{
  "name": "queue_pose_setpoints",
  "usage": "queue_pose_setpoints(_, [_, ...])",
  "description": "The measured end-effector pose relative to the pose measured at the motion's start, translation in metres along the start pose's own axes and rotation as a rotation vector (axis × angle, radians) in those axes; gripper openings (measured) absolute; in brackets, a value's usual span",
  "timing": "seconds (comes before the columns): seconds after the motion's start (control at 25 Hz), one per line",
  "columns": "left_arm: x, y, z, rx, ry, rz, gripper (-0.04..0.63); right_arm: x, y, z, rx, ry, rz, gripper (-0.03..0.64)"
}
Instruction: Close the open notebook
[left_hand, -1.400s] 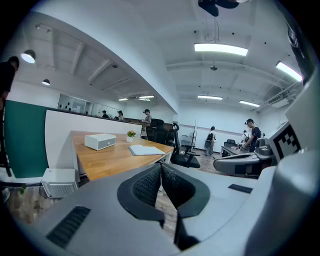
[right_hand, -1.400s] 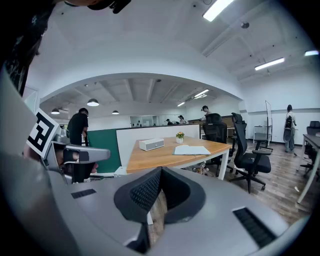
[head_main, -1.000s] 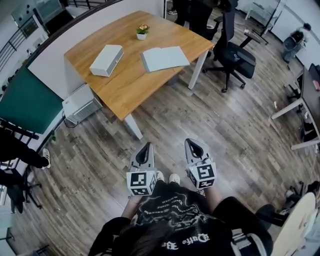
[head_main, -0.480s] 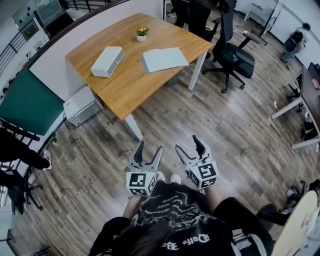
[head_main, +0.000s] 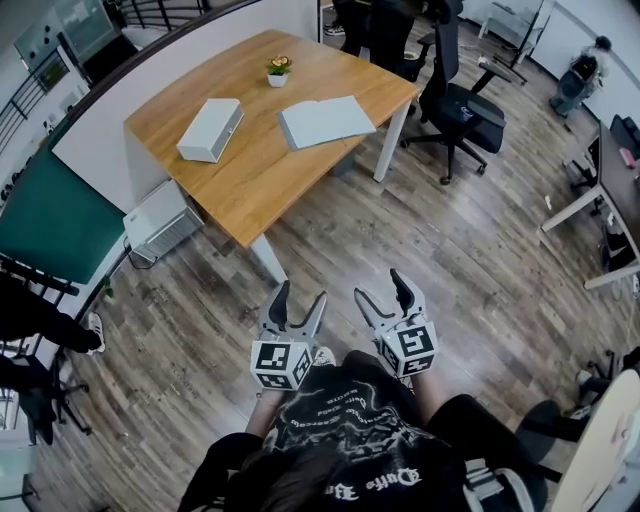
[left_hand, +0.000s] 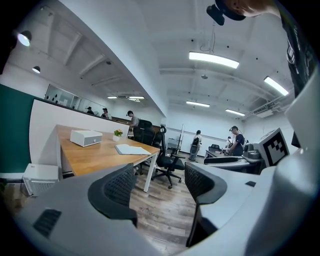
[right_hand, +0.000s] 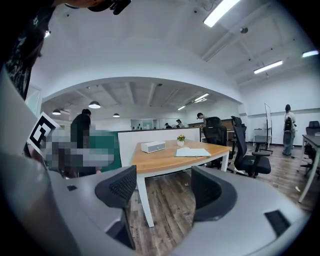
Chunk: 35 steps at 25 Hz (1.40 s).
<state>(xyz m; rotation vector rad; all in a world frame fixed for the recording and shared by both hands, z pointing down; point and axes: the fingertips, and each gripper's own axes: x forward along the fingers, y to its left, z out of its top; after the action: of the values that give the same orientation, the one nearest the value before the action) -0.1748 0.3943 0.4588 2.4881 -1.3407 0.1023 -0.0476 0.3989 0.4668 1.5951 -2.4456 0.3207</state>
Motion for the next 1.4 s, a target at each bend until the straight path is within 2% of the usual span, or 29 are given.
queue_pose_setpoints(0.32, [0.011, 0.023, 0.000, -0.012, 0.026, 0.017, 0.324, 0.020, -0.001, -0.007, 0.003, 0.053, -0.003, 0.334])
queue_pose_setpoints(0.56, [0.049, 0.033, 0.004, -0.010, 0.035, 0.030, 0.324, 0.049, -0.024, -0.003, -0.002, 0.062, 0.025, 0.334])
queue_pose_setpoints(0.84, [0.106, 0.047, 0.024, -0.034, 0.016, 0.103, 0.324, 0.102, -0.063, 0.018, -0.039, 0.081, 0.112, 0.331])
queue_pose_setpoints(1.2, [0.181, 0.062, 0.035, -0.063, 0.031, 0.202, 0.324, 0.175, -0.120, 0.044, -0.081, 0.071, 0.219, 0.327])
queue_pose_setpoints(1.4, [0.231, 0.058, 0.032, -0.099, 0.053, 0.212, 0.324, 0.204, -0.154, 0.045, -0.087, 0.087, 0.265, 0.318])
